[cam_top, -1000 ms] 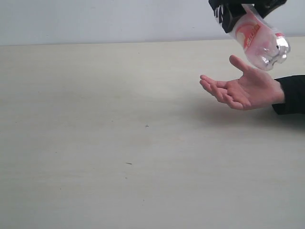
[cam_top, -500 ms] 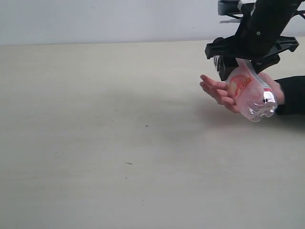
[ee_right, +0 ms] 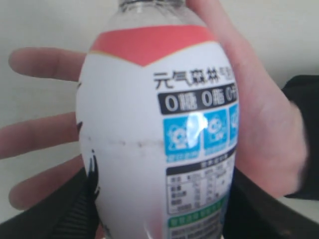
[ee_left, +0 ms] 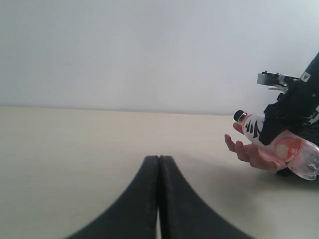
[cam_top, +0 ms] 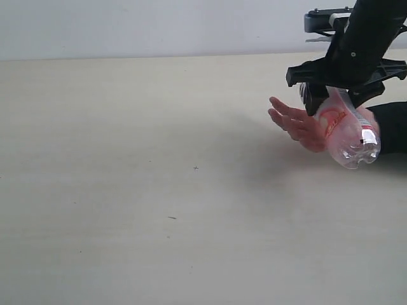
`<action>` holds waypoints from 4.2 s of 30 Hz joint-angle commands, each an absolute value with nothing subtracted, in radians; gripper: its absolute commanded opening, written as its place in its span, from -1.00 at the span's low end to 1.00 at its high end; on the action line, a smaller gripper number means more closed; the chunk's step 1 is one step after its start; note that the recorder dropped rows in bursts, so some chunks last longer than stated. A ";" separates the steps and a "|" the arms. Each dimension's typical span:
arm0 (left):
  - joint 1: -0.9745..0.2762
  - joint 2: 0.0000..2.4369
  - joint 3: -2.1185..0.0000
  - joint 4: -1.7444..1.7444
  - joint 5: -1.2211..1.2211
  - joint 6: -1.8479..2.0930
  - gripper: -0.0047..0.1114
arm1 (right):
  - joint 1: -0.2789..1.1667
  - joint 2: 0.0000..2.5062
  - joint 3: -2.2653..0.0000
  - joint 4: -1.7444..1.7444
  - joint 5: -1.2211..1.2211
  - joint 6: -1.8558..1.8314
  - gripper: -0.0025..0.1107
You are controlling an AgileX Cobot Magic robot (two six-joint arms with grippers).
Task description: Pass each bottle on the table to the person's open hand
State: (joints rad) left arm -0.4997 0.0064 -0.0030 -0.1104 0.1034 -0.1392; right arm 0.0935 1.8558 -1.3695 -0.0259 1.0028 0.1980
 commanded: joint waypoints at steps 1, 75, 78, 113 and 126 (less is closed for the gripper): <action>-0.497 0.000 0.000 -0.107 0.096 -0.135 -0.92 | 0.091 1.882 -1.365 -0.032 0.941 0.186 -0.96; -0.497 0.000 0.000 -0.107 0.096 -0.135 -0.92 | 0.093 0.295 -0.677 0.094 0.944 0.031 -0.96; -0.497 0.000 0.000 -0.107 0.096 -0.135 -0.92 | 0.093 0.249 -0.677 0.100 0.944 0.031 -0.96; -0.497 0.000 0.000 -0.107 0.096 -0.135 -0.92 | 0.105 0.000 -0.278 0.060 0.409 0.010 -0.96; -0.497 0.000 0.000 -0.107 0.101 -0.135 -0.92 | 0.065 0.000 -0.022 -0.032 0.129 0.000 -0.96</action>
State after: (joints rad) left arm -0.4997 0.0064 -0.0030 -0.1104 0.1034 -0.1374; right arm 0.0786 0.0060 -0.0562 -0.0272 0.1750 0.0000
